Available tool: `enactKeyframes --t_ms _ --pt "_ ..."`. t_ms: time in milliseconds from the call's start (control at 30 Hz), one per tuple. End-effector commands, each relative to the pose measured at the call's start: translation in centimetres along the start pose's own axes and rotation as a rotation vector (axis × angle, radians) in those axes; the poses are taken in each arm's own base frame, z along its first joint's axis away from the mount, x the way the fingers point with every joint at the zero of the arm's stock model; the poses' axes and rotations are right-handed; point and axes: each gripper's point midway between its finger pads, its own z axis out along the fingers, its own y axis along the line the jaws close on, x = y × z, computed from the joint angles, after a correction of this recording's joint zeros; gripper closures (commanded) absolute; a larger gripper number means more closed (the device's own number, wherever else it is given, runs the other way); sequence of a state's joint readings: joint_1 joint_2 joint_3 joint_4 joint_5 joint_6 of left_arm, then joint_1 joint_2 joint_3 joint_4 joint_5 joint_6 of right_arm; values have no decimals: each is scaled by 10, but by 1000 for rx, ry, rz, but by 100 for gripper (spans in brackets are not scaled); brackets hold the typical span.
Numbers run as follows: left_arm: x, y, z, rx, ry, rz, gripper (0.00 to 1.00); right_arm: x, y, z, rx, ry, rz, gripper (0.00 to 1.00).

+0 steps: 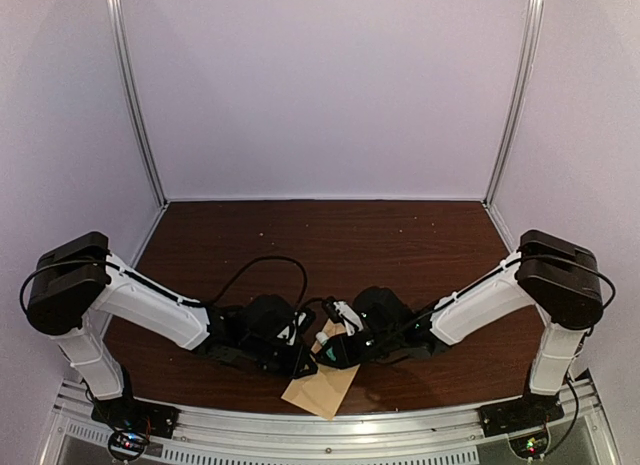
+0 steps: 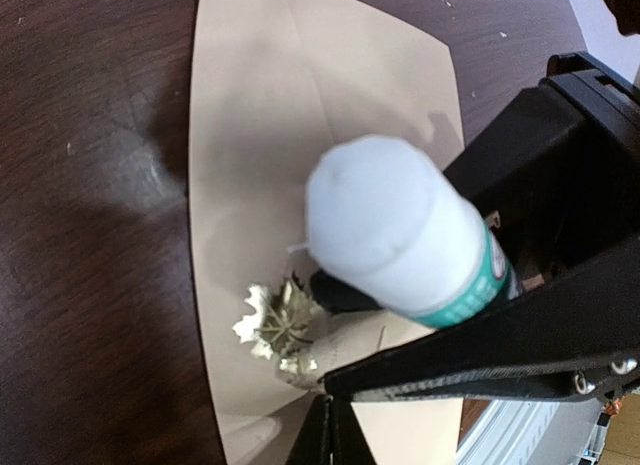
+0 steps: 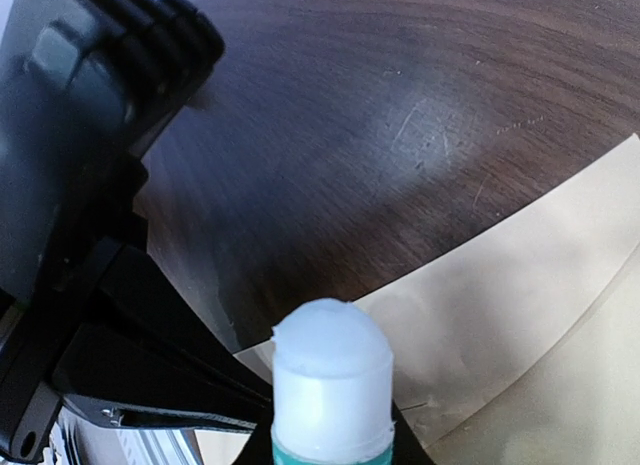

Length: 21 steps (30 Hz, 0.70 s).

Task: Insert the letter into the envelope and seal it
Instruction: Seal the envelope flap on the envelope.

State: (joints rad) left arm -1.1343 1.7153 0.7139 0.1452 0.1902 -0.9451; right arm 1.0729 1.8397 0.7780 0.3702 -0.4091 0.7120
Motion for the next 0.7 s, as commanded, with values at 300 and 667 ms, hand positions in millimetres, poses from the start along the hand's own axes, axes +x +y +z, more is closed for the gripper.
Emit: enactKeyframes --t_ms 300,667 --pt "8 11 -3 -39 10 -1 100 14 4 -10 21 48 25 100" --pt "8 11 -3 -38 7 -5 100 17 23 -8 -13 50 0 100"
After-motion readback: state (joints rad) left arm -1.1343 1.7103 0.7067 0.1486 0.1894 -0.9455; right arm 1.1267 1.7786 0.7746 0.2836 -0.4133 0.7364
